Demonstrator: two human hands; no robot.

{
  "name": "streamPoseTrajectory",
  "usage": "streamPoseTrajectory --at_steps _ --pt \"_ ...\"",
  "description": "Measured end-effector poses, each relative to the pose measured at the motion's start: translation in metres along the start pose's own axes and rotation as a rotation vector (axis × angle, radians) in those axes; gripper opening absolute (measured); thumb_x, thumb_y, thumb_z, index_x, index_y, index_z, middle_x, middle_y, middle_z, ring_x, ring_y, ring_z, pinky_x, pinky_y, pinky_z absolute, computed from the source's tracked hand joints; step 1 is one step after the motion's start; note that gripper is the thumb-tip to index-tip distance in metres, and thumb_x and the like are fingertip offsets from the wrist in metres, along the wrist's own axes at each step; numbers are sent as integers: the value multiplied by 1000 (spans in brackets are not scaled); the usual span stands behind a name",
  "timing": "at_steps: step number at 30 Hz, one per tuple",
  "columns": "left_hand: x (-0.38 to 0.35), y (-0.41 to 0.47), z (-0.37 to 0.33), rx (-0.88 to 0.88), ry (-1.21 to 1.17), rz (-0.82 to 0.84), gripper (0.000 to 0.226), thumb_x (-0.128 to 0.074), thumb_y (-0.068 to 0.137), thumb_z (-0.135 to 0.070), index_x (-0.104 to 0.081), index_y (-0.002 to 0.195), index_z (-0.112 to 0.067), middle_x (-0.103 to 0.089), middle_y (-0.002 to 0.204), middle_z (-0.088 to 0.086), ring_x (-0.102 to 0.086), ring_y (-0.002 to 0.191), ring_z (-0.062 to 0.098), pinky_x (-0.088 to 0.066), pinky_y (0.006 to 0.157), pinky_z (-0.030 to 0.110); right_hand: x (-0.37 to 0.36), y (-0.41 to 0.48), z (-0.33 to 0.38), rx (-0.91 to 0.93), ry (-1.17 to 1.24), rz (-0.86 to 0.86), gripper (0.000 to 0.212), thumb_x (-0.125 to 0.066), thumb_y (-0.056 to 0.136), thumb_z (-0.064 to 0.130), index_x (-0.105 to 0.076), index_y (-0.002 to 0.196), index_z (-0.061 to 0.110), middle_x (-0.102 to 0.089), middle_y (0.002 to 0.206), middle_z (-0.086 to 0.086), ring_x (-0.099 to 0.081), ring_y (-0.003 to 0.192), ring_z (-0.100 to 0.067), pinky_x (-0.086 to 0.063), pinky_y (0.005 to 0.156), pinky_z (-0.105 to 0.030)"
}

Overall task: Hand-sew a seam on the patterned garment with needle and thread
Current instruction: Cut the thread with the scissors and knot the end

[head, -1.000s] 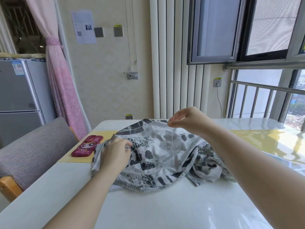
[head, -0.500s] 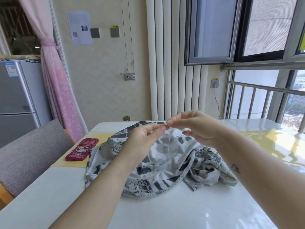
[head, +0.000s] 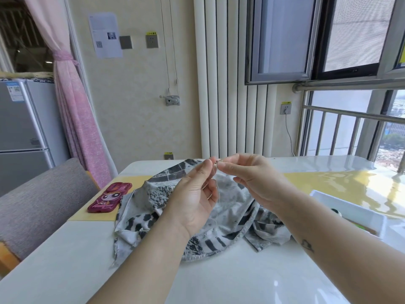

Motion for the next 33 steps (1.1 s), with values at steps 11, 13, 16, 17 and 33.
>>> streamPoseTrajectory --at_steps 11,13,16,17,33 --pt "11 -3 3 -342 681 23 19 -61 72 -43 -72 87 -38 -71 79 -22 -61 76 -10 -43 73 7 2 -2 9 261 -539 -14 11 -76 77 27 -69 70 31 -57 85 9 -48 66 2 -35 61 -11" --pt "14 -2 2 -396 768 46 17 -61 75 -43 -70 89 -41 -73 90 -20 -64 89 -8 -44 78 9 3 -2 11 251 -555 17 10 -76 76 27 -69 69 30 -59 85 9 -50 72 -4 -37 68 -17" --pt "17 -1 1 -425 803 78 21 -62 76 -42 -71 94 -38 -73 98 -16 -66 100 2 -48 86 19 2 -1 11 226 -556 28 11 -77 75 28 -69 68 30 -60 82 10 -54 77 -9 -40 71 -23" --pt "18 -1 1 -437 818 77 21 -62 76 -45 -72 93 -39 -73 98 -13 -67 100 6 -49 87 22 2 -1 11 216 -548 29 11 -77 75 29 -69 67 30 -61 80 11 -54 80 -10 -42 73 -24" --pt "30 -7 8 -222 750 91 19 -51 90 -33 -67 90 -23 -62 70 -19 -56 76 2 -46 85 23 8 0 11 289 -968 183 13 -63 89 28 -73 98 30 -65 90 19 -58 80 -3 -49 70 -16"
Point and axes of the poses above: each hand's wrist, its own y-axis towards the middle knuckle, its own x-axis out of the back of the hand, z = x × y, the point moved 1 cm from there along y, towards the middle knuckle
